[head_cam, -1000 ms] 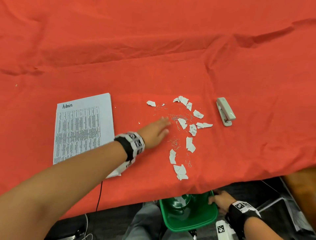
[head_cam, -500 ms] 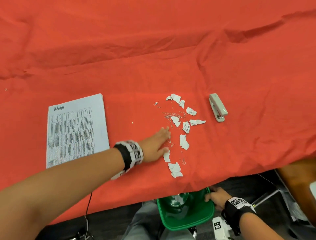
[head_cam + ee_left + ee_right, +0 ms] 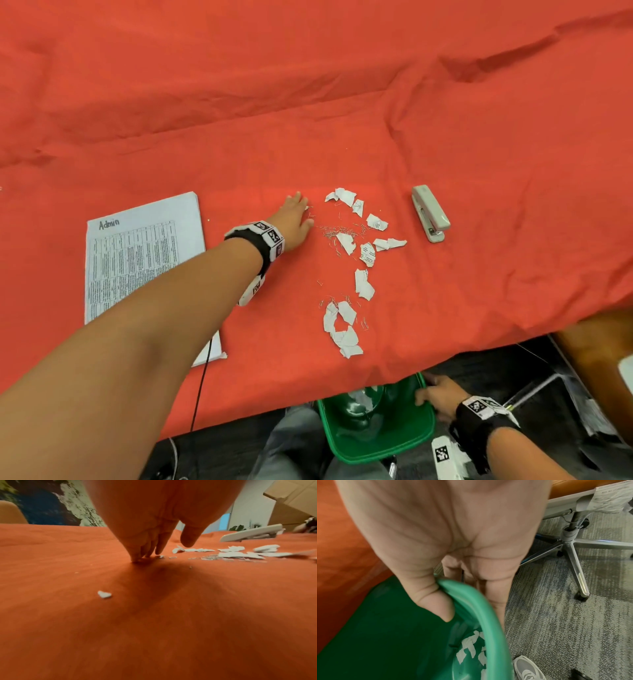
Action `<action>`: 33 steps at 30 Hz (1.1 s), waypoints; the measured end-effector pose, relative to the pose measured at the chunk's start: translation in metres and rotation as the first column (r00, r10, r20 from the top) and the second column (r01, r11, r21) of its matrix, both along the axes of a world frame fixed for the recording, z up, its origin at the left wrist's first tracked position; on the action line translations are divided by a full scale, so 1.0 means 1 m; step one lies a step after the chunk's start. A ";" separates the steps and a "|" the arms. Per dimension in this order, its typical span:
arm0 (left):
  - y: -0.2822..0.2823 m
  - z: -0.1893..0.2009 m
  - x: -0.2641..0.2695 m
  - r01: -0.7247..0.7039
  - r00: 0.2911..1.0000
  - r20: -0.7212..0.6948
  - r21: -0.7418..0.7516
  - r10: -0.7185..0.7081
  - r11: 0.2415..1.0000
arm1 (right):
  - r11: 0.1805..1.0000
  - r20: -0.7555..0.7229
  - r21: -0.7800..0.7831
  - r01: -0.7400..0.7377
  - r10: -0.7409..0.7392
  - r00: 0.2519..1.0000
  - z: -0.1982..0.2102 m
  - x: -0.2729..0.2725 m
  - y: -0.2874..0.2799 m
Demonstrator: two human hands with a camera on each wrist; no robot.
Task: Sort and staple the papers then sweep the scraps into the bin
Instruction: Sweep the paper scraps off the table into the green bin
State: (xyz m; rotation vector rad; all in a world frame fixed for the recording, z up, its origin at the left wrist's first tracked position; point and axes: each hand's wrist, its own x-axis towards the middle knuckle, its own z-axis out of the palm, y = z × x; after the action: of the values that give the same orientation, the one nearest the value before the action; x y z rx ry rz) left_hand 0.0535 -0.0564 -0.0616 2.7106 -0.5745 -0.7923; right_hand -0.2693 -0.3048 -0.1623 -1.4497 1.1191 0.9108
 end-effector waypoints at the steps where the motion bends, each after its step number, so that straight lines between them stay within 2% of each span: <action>1: -0.001 0.000 -0.004 0.038 0.999 -0.013 0.013 -0.038 0.999 | 1.000 -0.009 0.016 0.020 -0.020 1.000 0.000 -0.001 0.001; 4: -0.003 0.003 -0.035 0.185 0.982 -0.030 -0.013 -0.185 0.983 | 0.998 -0.002 0.024 0.063 -0.063 0.998 -0.005 -0.003 0.000; 8: 0.011 0.005 -0.099 0.359 0.923 -0.107 -0.100 -0.369 0.928 | 0.999 0.009 0.022 0.039 -0.039 0.999 -0.009 -0.006 0.000; 10: 0.020 0.008 -0.120 0.400 0.896 -0.149 -0.135 -0.418 0.906 | 0.999 0.018 0.017 0.028 -0.029 0.999 -0.007 -0.005 -0.001; 12: 0.031 0.013 -0.116 0.330 0.928 -0.118 -0.177 -0.353 0.927 | 1.000 0.019 0.007 0.012 -0.012 1.000 -0.004 -0.002 0.001; 14: 0.045 0.014 -0.092 0.173 0.982 -0.049 -0.176 -0.184 0.969 | 1.000 0.012 -0.013 -0.022 0.022 1.000 0.003 0.003 0.003; 17: 0.074 0.005 -0.046 -0.092 0.995 0.026 -0.048 0.093 0.995 | 0.999 0.036 -0.031 -0.039 0.040 0.999 0.012 0.007 0.006; 20: 0.093 -0.008 -0.024 -0.189 0.982 0.043 0.083 0.186 0.978 | 1.000 0.021 -0.022 -0.015 0.015 1.000 0.005 0.005 0.008; 24: 0.078 -0.011 -0.050 -0.073 0.997 0.026 0.080 0.071 0.994 | 1.000 0.029 0.002 0.007 -0.008 1.000 -0.023 -0.008 0.004; 27: 0.057 -0.008 -0.101 0.062 0.997 -0.041 0.035 -0.061 0.997 | 1.000 0.043 -0.002 0.026 -0.026 0.999 -0.002 -0.003 0.011; 31: 0.032 0.002 -0.173 0.260 0.947 -0.178 -0.067 -0.268 0.963 | 0.997 0.053 0.058 0.047 -0.050 0.997 0.010 -0.001 0.012; 33: 0.019 0.009 -0.187 0.324 0.917 -0.204 -0.120 -0.343 0.938 | 0.994 0.042 0.068 0.082 -0.085 0.996 0.007 -0.003 0.010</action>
State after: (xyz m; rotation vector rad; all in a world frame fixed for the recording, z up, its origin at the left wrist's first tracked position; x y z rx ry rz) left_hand -0.1334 -0.0371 -0.0527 2.4334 -1.0089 -1.1099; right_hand -0.2722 -0.2950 -0.1550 -1.3535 1.0986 0.8453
